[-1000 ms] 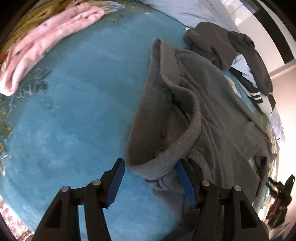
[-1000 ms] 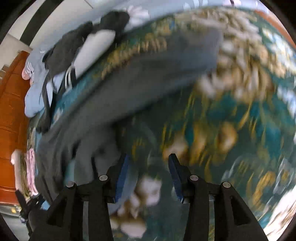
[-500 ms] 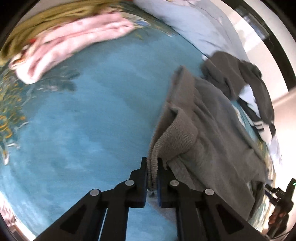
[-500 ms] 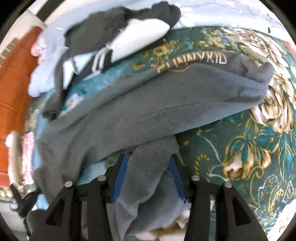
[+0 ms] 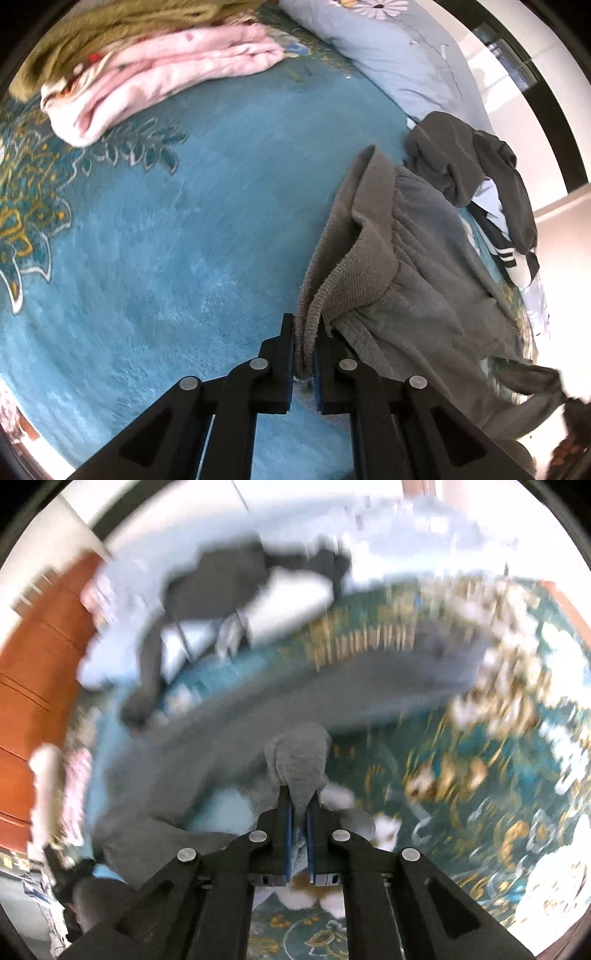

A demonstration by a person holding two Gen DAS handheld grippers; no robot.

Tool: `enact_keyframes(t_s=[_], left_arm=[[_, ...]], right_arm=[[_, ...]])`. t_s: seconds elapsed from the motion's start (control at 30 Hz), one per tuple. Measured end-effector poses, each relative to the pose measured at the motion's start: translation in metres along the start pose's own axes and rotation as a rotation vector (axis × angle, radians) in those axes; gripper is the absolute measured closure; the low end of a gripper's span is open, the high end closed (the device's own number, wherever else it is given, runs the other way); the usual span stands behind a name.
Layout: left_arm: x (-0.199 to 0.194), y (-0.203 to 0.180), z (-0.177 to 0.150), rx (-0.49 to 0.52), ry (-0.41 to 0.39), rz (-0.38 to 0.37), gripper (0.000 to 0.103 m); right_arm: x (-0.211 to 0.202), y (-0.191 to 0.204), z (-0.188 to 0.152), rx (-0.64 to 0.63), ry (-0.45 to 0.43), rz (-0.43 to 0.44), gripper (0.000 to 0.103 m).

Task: Fold clothes

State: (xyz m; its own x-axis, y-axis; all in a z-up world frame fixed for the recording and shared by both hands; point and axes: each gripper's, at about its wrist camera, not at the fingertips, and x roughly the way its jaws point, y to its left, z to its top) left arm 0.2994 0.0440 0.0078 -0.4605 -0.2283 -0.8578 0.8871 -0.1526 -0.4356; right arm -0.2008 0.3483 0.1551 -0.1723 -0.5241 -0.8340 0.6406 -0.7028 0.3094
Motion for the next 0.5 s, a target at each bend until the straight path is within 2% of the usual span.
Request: enact_keyframes(t_s=[0.1, 0.13, 0.17, 0.2, 0.27, 0.37, 0.43, 0.5], left_arm=[[-0.006, -0.005, 0.0, 0.006, -0.011, -0.02, 0.094], [-0.007, -0.004, -0.001, 0.003, -0.017, -0.02, 0.094], [-0.008, -0.003, -0.003, -0.001, -0.017, -0.016, 0.094], [-0.009, -0.001, -0.004, -0.006, -0.016, -0.011, 0.094], [-0.005, 0.001, -0.004, -0.012, -0.011, -0.002, 0.094], [-0.002, 0.0, -0.006, 0.017, 0.006, 0.029, 0.094], [-0.001, -0.003, -0.008, 0.041, 0.009, 0.048, 0.094], [-0.002, -0.005, -0.006, 0.049, 0.013, 0.056, 0.094]], right_arm=[[-0.046, -0.002, -0.003, -0.016, -0.154, -0.003, 0.097], [-0.053, -0.007, -0.012, -0.015, -0.176, -0.017, 0.097], [-0.05, -0.015, -0.026, -0.01, -0.159, -0.043, 0.097], [-0.042, -0.025, -0.045, -0.002, -0.117, -0.075, 0.097], [-0.015, -0.046, -0.084, 0.016, 0.023, -0.14, 0.097], [0.025, -0.079, -0.14, 0.106, 0.211, -0.159, 0.097], [0.039, -0.093, -0.161, 0.156, 0.267, -0.156, 0.097], [0.041, -0.097, -0.164, 0.161, 0.29, -0.149, 0.097]])
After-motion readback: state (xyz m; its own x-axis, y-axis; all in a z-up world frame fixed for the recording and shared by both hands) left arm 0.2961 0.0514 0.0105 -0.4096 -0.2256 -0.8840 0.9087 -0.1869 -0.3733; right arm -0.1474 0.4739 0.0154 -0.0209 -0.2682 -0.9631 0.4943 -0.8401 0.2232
